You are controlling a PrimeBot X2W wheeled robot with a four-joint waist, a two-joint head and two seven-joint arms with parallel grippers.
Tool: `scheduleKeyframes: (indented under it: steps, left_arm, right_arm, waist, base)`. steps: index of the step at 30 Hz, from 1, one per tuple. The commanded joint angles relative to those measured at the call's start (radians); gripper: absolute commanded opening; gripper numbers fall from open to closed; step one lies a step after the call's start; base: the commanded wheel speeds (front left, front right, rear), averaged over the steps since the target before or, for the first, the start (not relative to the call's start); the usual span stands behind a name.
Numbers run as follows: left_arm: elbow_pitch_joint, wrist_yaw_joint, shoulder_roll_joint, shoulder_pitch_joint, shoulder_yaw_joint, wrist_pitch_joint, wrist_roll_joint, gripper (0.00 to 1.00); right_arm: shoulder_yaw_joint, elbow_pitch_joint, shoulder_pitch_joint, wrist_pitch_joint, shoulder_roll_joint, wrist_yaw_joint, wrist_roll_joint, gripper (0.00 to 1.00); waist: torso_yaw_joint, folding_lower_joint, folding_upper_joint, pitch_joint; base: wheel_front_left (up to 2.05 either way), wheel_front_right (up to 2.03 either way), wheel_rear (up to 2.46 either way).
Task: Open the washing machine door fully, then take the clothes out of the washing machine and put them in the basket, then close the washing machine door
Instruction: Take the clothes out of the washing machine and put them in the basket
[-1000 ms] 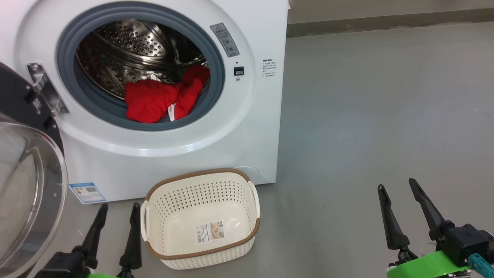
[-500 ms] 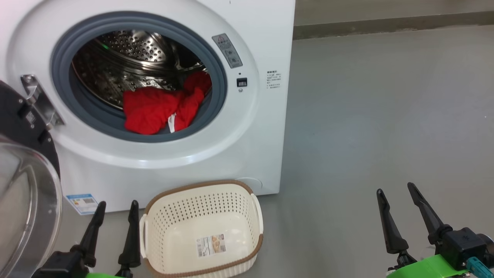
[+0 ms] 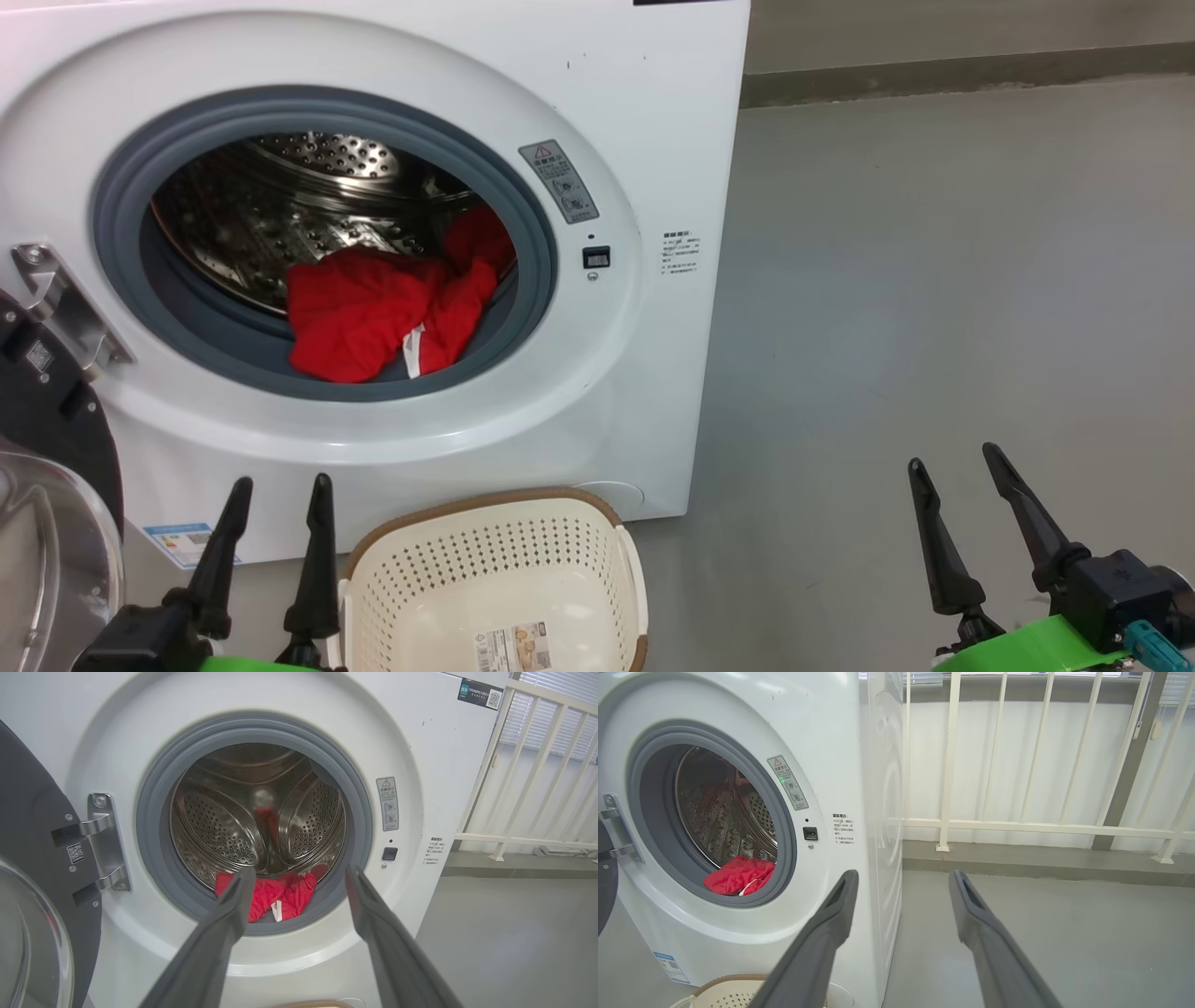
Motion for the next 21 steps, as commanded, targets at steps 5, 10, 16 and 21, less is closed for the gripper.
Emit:
scheduleKeyframes:
  steps: [5,10,16,21]
  left_arm:
    - [-0.025,-0.004,0.011,-0.029,0.028,-0.013,-0.008,1.0]
    - [-0.021,0.008,0.011,-0.033,0.028,-0.013,-0.005,1.0]
    - [-0.021,0.017,0.01,-0.037,0.026,-0.013,-0.006,1.0]
    - [-0.02,0.021,0.007,-0.048,0.022,-0.011,-0.012,1.0]
  right_arm:
    - [0.029,-0.018,-0.038,-0.006,-0.01,0.005,-0.004,1.0]
    - [0.031,-0.02,-0.039,-0.006,-0.01,0.005,-0.006,1.0]
    - [0.033,-0.021,-0.038,-0.006,-0.01,0.005,-0.003,1.0]
    - [0.037,-0.025,-0.039,-0.006,-0.01,0.005,-0.002,1.0]
  waist:
    - [0.0,0.0,0.0,0.002]
    - [0.002,0.0,0.0,0.005]
    - [0.006,0.0,0.0,0.012]
    - [0.014,0.0,0.0,0.03]
  base:
    - [0.06,-0.06,0.0]
    - [0.0,0.0,0.0]
    - [0.0,0.0,0.0]
    - [0.0,0.0,0.0]
